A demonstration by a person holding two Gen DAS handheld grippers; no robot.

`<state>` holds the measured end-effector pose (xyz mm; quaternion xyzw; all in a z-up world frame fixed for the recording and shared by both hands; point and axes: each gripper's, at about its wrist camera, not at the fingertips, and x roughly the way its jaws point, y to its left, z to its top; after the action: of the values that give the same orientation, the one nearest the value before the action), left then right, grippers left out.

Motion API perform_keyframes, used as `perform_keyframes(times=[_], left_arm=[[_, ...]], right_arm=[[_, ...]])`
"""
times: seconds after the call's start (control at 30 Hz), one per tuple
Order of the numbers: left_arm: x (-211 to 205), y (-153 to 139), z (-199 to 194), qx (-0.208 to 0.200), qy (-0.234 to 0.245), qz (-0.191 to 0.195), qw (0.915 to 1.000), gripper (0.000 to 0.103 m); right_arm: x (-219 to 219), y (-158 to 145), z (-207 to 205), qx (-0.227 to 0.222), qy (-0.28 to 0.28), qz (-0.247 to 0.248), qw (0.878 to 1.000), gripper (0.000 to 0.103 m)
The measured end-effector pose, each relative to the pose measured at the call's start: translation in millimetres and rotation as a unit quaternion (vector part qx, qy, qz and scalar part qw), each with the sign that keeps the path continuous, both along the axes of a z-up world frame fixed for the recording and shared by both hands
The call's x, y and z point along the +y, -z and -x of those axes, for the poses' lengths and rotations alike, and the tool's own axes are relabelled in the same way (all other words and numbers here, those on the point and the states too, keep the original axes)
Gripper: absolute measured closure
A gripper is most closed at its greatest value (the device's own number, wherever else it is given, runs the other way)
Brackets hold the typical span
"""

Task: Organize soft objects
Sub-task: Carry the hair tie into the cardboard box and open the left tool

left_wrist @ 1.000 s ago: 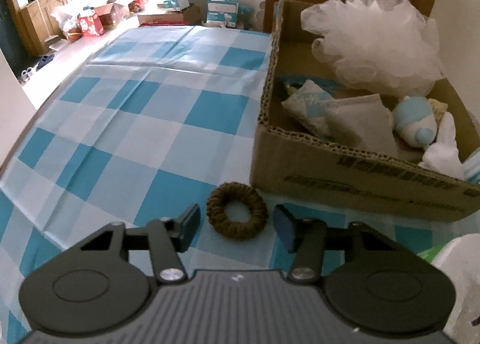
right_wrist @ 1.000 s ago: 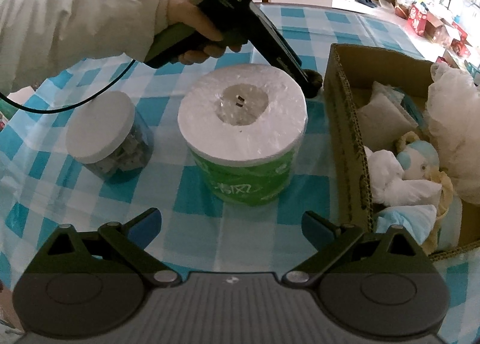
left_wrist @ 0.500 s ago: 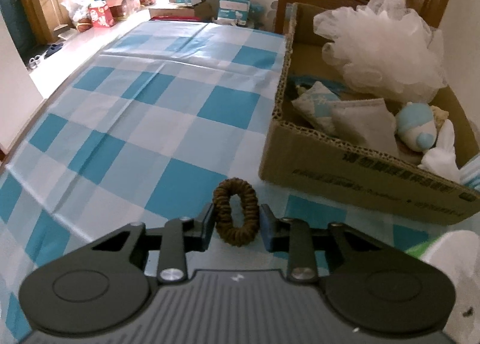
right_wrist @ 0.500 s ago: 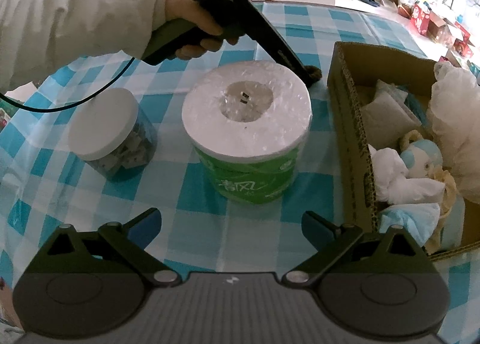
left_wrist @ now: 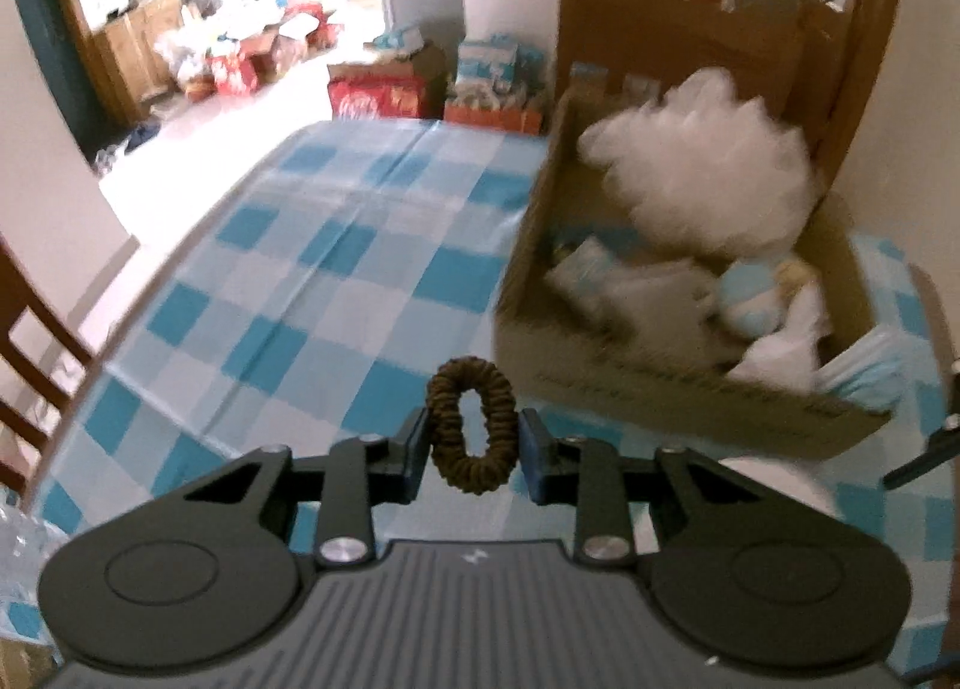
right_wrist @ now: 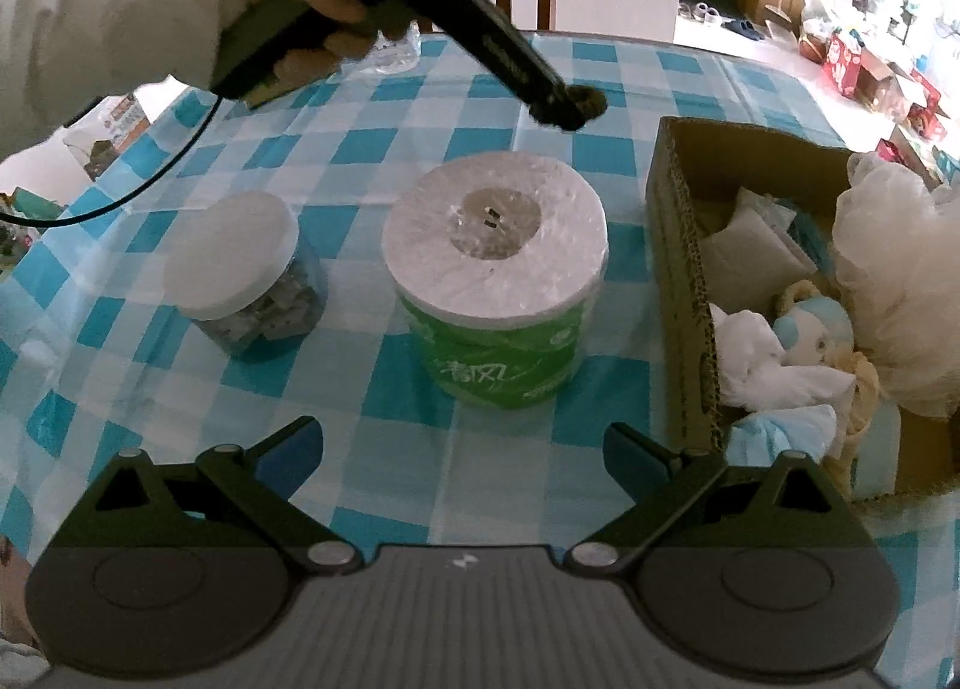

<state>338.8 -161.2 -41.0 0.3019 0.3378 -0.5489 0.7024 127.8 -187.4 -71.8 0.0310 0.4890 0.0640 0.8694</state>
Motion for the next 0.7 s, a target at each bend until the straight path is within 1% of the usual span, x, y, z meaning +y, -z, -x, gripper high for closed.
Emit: perform_keyframes(times=[0.13, 0.23, 0.33, 0.5, 0.57, 0.6, 0.63, 0.67, 0.7], left_arm=[[-13.8, -24.6, 25.8, -0.008, 0.016, 0.013, 0.9998, 0.073], [-32.2, -33.9, 46.5, -0.010, 0.031, 0.023, 0.9992, 0.073], [-54.0, -34.3, 63.3, -0.010, 0.037, 0.023, 0.9990, 0.073], [-84.6, -24.9, 84.7, 0.002, 0.040, 0.013, 0.9991, 0.073], [-93.6, -21.5, 90.4, 0.007, 0.036, 0.010, 0.9993, 0.065], [-97.2, -20.3, 93.1, 0.010, 0.032, 0.007, 0.9994, 0.055], [-98.9, -20.0, 95.4, 0.006, 0.026, 0.008, 0.9996, 0.040], [-99.6, -21.1, 99.7, -0.004, 0.019, 0.012, 0.9997, 0.030], [-99.1, -22.4, 103.7, -0.016, 0.012, 0.020, 0.9996, 0.014]], right_arm=[[-1.9, -4.9, 9.1, -0.008, -0.003, -0.003, 1.000, 0.002], [-5.1, -7.2, 17.2, -0.013, -0.002, -0.004, 1.000, 0.002], [-9.6, -9.4, 27.4, -0.018, 0.001, -0.002, 1.000, 0.002], [-23.8, -13.0, 44.8, -0.024, 0.014, -0.001, 1.000, 0.002], [-29.8, -15.0, 51.1, -0.029, 0.020, 0.000, 0.999, 0.002], [-33.1, -15.7, 53.8, -0.030, 0.023, 0.001, 0.999, 0.002], [-36.7, -16.3, 56.7, -0.033, 0.025, 0.002, 0.999, 0.002], [-40.3, -16.8, 58.6, -0.034, 0.028, 0.001, 0.999, 0.002], [-43.5, -17.2, 59.9, -0.035, 0.031, -0.001, 0.999, 0.001]])
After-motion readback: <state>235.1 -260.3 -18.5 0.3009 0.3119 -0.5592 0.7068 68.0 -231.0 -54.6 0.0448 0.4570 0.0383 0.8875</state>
